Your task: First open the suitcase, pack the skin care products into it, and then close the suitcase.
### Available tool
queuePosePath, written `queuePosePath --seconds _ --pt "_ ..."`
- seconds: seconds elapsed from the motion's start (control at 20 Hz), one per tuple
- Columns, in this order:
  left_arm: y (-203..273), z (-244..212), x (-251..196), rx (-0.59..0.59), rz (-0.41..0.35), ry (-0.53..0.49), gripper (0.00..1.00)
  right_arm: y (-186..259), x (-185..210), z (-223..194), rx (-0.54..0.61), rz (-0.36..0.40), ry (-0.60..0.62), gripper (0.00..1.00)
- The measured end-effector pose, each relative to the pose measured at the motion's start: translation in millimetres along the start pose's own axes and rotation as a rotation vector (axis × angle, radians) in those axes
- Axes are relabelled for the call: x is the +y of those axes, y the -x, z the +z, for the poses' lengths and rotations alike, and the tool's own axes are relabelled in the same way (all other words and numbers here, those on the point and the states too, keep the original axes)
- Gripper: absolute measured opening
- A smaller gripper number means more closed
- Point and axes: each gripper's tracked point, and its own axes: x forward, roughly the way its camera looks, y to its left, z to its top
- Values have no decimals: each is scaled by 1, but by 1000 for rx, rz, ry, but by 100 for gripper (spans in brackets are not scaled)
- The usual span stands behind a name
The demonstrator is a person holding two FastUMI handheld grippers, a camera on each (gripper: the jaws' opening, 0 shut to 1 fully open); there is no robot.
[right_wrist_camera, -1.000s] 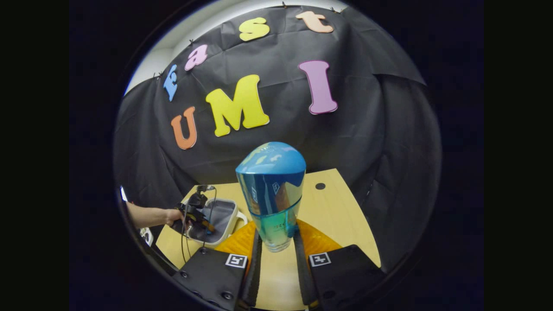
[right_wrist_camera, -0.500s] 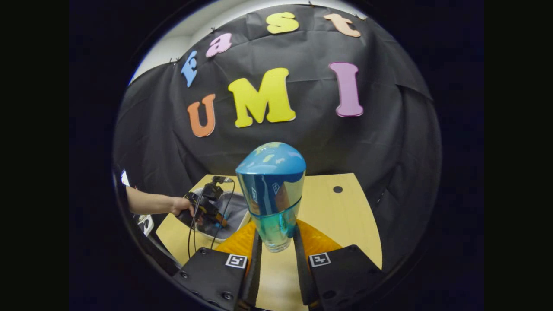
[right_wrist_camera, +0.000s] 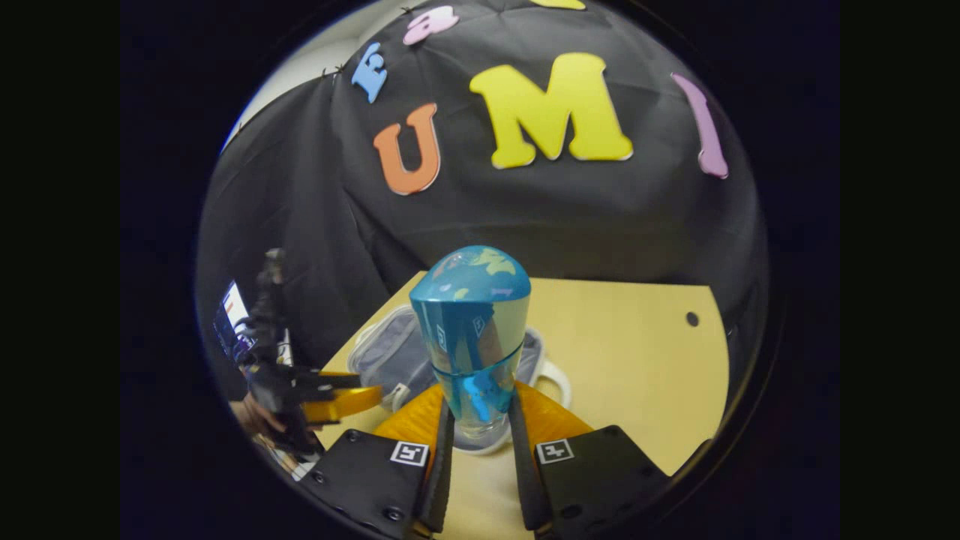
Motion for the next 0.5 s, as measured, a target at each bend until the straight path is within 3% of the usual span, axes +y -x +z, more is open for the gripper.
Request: queuePosePath --seconds 0.2,0.5 --pt "49 -34 49 -34 47 110 99 -88 -2 -29 163 -40 -103 36" --pt "90 -74 112 -28 164 299 99 -163 -32 -95 397 -226 -317 35"
